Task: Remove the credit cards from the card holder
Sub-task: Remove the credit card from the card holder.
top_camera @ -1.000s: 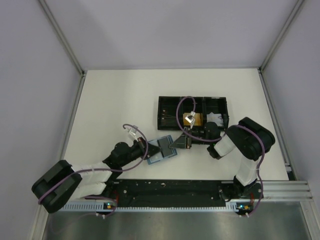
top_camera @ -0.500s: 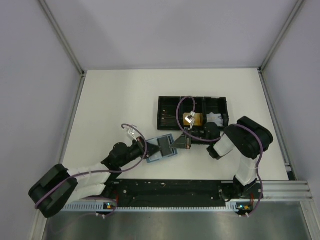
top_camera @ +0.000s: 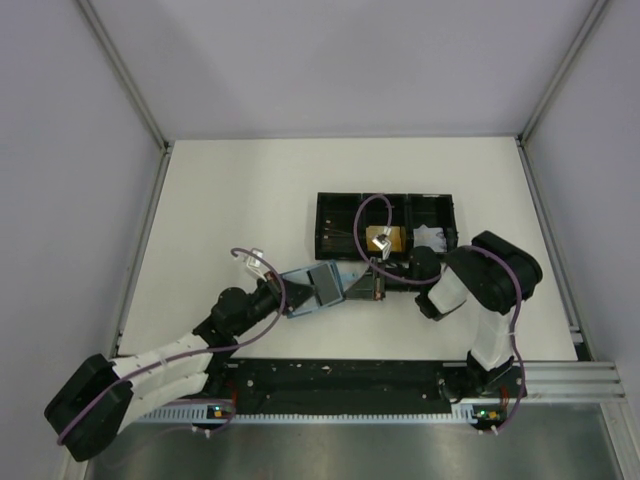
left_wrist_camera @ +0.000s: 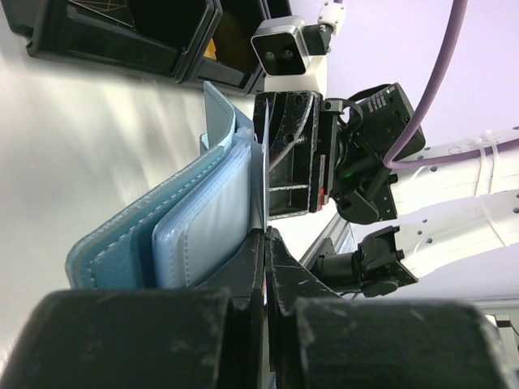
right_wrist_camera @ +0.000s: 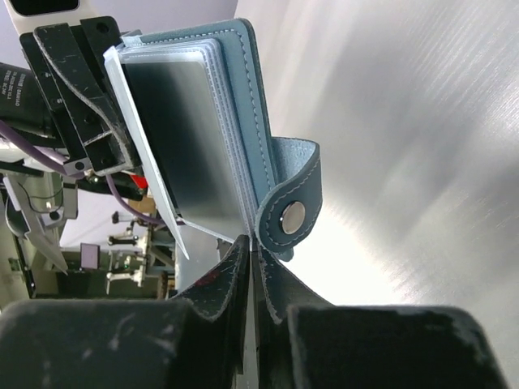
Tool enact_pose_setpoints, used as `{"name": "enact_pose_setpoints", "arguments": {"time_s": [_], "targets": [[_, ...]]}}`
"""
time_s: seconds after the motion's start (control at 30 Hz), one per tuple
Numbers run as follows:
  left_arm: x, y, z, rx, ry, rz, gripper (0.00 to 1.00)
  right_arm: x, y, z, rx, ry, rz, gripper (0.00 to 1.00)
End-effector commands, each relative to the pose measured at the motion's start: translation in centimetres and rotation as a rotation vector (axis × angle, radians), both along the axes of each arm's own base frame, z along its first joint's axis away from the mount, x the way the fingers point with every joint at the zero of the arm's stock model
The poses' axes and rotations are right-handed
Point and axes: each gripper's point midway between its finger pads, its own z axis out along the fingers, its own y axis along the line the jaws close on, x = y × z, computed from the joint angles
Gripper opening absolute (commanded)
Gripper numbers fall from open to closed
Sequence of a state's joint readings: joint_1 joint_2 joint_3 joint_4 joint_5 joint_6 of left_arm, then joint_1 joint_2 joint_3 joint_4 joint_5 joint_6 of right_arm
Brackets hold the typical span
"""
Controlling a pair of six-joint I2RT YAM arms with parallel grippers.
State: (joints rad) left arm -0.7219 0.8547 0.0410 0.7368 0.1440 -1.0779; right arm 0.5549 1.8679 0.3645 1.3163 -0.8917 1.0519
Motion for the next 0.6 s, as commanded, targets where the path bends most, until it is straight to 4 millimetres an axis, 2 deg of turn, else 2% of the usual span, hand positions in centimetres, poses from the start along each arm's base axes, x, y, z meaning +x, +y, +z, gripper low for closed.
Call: {"name": "enact_pose_setpoints", "arguments": {"time_s": [0.0, 0.13, 0.3, 0.43, 0.57], "targets": [[-2.5, 2.0, -5.8, 0.076, 0.067, -0.010, 0.00, 0.5, 0.0, 3.3, 0.120, -0.159, -0.001, 0.09], [-2.2, 1.5, -5.2, 0.072, 0.056, -0.021, 0.00, 0.1, 0.0, 4.3, 0.152, -0.176, 0.012, 0.23], [-2.1, 0.9, -4.9, 0.065, 0.063, -0.042, 0.00, 0.1, -0.1, 4.5, 0.155, -0.182, 0.009, 0.25], [-1.9, 0.7, -5.8, 0.088, 0.101, -0.046, 0.00, 0.3, -0.4, 4.7, 0.153, -0.183, -0.026, 0.26], [-1.8, 0.4, -6.9, 0.118, 0.140, -0.053, 0.00, 0.5, -0.7, 4.3, 0.139, -0.175, -0.057, 0.32]]}}
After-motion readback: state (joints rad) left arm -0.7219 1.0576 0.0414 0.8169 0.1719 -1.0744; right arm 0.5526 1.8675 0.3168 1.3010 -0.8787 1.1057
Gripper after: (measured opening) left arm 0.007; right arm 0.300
